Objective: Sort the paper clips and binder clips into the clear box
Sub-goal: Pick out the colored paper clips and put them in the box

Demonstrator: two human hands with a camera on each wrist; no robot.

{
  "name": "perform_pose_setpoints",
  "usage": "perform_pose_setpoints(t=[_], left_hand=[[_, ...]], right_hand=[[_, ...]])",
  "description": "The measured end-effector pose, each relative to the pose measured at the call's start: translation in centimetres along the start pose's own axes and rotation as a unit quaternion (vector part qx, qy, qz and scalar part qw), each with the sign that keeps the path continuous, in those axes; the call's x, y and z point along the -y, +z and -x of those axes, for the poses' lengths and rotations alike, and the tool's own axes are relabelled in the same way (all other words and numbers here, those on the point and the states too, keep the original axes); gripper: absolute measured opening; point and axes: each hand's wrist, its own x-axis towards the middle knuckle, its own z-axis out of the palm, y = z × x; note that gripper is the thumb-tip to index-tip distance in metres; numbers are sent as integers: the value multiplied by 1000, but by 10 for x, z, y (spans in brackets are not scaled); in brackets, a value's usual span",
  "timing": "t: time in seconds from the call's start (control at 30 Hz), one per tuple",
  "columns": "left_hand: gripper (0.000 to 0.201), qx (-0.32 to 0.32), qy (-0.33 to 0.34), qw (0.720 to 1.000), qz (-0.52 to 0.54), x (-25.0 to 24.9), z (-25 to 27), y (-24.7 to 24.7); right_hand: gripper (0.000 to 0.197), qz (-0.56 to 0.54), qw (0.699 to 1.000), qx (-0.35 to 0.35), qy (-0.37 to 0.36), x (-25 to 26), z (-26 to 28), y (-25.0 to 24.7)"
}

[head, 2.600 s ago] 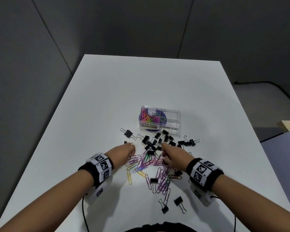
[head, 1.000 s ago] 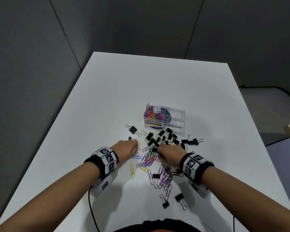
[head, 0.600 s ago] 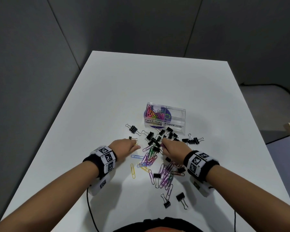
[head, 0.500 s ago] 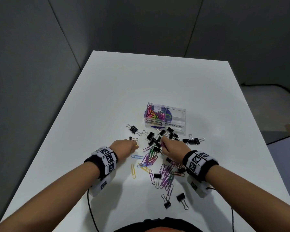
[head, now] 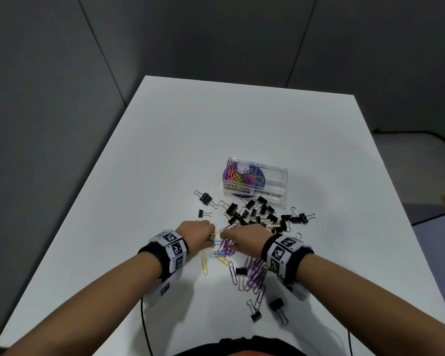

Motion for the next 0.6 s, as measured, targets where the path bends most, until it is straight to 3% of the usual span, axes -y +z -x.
perform_pose_setpoints(t=[0.2,0.47,0.6], left_hand=[[36,-15,3,999,-30,1,3,-1],[35,-57,20,998,25,15,6,-6],[30,-68,10,996,50,26,4,-16]], right_hand=[[15,22,1000,0,-1,3,-5,-1],[24,-24,998,-60,-10,-9,11,-5],[21,-90,991,-96,34,-19,19,-27]])
